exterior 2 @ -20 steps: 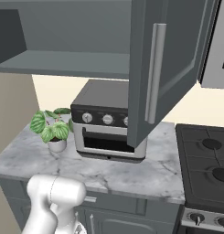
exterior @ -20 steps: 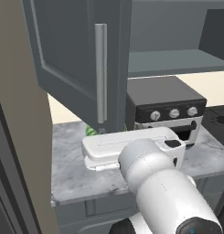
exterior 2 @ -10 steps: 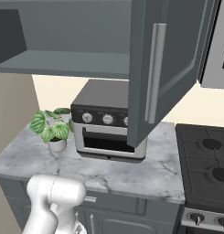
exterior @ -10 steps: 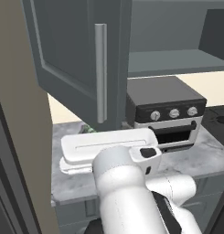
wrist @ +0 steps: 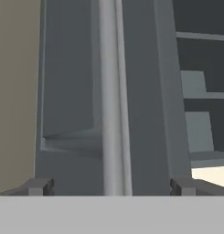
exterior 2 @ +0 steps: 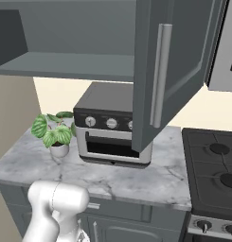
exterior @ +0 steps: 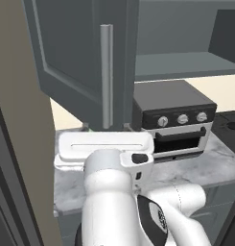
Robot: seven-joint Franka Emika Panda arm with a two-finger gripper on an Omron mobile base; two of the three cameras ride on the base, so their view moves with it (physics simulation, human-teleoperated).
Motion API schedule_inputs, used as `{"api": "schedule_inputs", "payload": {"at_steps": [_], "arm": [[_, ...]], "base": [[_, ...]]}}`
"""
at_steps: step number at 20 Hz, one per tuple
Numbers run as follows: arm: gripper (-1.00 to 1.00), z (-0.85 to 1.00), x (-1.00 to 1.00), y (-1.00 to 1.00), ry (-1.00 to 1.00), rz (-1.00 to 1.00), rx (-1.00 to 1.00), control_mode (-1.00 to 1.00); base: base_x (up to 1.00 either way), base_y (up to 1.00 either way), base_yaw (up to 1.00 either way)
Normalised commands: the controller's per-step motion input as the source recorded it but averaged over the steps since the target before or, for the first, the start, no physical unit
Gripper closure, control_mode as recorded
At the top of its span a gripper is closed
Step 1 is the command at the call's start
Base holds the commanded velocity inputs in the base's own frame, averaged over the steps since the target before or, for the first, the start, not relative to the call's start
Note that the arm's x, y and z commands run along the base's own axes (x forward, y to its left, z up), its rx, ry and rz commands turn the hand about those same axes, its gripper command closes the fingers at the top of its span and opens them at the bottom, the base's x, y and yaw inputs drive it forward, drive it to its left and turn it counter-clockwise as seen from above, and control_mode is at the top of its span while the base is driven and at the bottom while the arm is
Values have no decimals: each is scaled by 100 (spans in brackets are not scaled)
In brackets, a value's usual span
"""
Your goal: Open the cabinet and move the ladle to the pot. Then close the cabinet.
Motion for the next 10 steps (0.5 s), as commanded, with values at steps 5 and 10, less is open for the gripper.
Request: {"api": "schedule_inputs", "payload": {"at_steps": [5, 10], "arm": [[-100, 0, 67, 7, -2, -11, 0, -100], [-100, 0, 96, 0, 0, -13, 0, -100]], "base": [[0, 0, 0], [0, 0, 0]]}}
